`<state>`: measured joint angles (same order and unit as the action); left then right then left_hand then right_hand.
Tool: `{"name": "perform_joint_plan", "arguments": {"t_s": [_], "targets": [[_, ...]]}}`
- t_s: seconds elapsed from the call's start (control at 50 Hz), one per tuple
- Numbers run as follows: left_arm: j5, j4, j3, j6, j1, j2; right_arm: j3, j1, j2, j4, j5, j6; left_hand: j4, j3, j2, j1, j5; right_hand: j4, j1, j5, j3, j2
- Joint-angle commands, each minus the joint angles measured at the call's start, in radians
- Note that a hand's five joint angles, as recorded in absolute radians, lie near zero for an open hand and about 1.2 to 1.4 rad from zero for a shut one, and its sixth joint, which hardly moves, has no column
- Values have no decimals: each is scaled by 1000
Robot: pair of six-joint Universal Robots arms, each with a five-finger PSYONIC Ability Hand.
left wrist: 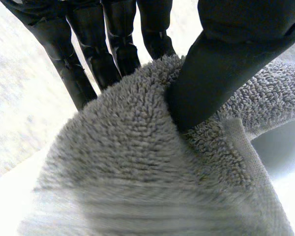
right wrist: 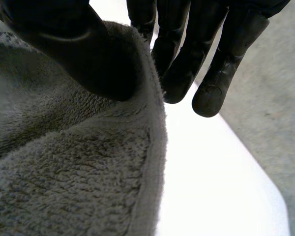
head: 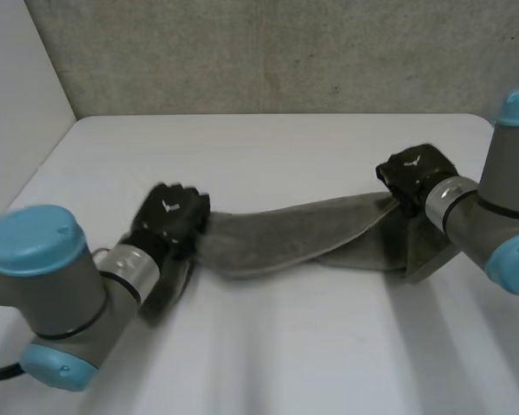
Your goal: Fold the laundry
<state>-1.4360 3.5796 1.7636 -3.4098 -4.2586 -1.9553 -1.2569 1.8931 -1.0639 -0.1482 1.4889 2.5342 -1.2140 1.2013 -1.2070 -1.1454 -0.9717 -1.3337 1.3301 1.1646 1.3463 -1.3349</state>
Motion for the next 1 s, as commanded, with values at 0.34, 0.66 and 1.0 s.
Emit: {"name": "perform_joint_plan", "arguments": {"t_s": [0.34, 0.66, 1.0], "targets": [[178, -525, -79, 190, -153, 309, 27, -77, -326, -402, -119, -164, -182, 195, -189, -251, -250, -63, 66, 57, 50, -61], [209, -670, -392, 187, -184, -114, 246, -8, 5, -396, -67, -308, -182, 195, -189, -251, -250, -63, 66, 57, 50, -61], [109, -190, -873, 418, -165, -37, 613, 46, -21, 232, 14, -3, -182, 195, -189, -251, -250, -63, 66, 57, 50, -61]]}}
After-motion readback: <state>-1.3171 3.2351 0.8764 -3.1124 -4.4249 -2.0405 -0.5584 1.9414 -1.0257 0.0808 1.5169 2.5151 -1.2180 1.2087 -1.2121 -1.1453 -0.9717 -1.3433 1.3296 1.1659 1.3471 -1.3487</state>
